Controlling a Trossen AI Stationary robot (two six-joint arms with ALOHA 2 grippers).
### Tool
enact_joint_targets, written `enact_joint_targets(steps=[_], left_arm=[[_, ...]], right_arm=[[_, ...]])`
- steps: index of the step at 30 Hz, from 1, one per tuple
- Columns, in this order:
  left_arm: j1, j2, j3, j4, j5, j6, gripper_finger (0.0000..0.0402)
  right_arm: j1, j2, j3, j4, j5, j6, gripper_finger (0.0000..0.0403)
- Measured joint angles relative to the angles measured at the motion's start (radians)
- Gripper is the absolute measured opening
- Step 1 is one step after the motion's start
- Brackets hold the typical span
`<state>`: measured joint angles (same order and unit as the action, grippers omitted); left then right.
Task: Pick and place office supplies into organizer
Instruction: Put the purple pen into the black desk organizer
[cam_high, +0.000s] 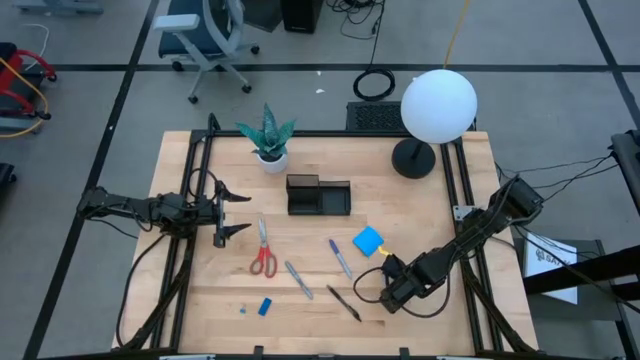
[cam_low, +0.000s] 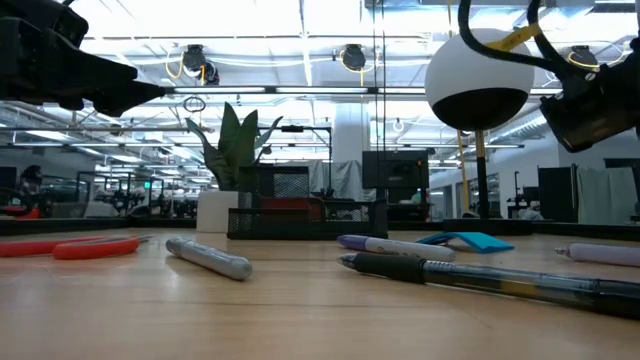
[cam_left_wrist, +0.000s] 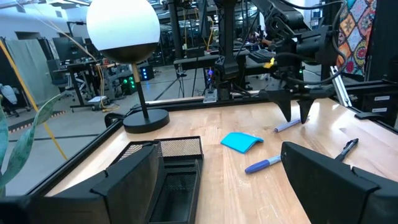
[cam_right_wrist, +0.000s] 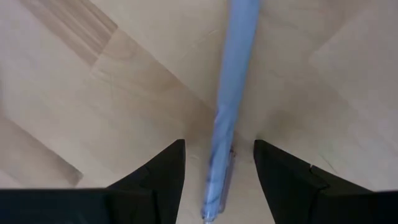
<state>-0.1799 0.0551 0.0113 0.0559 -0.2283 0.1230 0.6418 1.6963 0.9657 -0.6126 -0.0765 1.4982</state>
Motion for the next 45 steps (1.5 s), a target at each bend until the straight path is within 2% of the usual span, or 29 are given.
enact_joint_targets(steps=[8,17,26,29,35,45], left_arm=[[0.000,0.000,0.000,0.000,0.000,0.000,0.0347],[0.000,0.000,0.000,0.000,0.000,0.000,0.0347],[0.000,0.000,0.000,0.000,0.000,0.000,0.0347],[0.000,0.000,0.000,0.000,0.000,0.000,0.0347],[0.000,0.000,0.000,0.000,0.000,0.000,0.0347],[0.000,0.000,0.000,0.000,0.000,0.000,0.0347]], right_arm=[[0.002,0.007,0.001,-0.005,0.019,-0.002,0.0187],[-0.014,0.117,0.129,-0.189,-0.003,-0.087,0.0187],[-0.008,0.112,0.150,-0.236,0.031,-0.058,0.0187],[-0.005,0.110,0.149,-0.235,0.027,-0.057,0.0187],[-0.005,0.110,0.148,-0.195,0.024,-0.168,0.0187],[-0.005,0.110,0.147,-0.145,0.023,-0.202,0.0187]])
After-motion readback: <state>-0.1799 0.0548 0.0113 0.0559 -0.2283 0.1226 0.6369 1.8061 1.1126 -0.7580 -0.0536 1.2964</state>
